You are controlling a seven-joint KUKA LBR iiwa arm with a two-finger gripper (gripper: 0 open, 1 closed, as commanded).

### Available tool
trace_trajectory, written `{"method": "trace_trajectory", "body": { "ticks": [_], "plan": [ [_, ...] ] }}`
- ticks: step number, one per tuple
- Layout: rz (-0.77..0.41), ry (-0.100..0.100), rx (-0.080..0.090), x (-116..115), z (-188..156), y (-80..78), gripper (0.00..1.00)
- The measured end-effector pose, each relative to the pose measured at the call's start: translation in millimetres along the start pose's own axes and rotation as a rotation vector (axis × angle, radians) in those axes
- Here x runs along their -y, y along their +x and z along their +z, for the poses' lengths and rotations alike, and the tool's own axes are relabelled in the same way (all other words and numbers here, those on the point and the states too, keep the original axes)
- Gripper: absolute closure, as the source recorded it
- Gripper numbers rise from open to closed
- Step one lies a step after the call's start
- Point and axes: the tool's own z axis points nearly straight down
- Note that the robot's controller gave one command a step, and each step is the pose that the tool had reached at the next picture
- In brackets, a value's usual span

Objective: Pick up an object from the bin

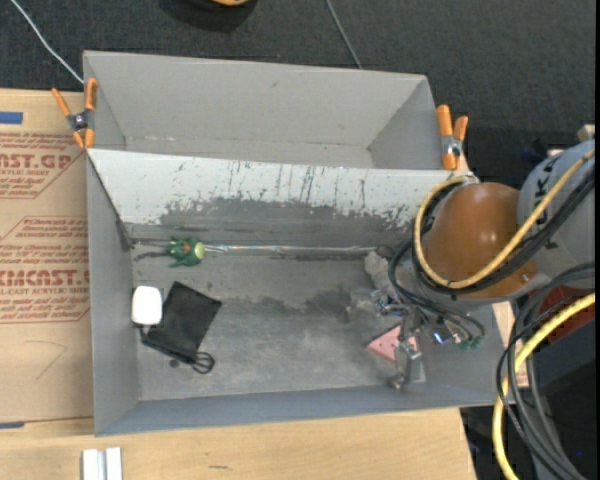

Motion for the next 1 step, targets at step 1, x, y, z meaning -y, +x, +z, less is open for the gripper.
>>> {"method": "trace_trajectory", "body": {
  "ticks": [1],
  "plan": [
    [0.099, 0.004, 0.015, 16.8, 3.8, 18.2, 0.0]
  ]
}}
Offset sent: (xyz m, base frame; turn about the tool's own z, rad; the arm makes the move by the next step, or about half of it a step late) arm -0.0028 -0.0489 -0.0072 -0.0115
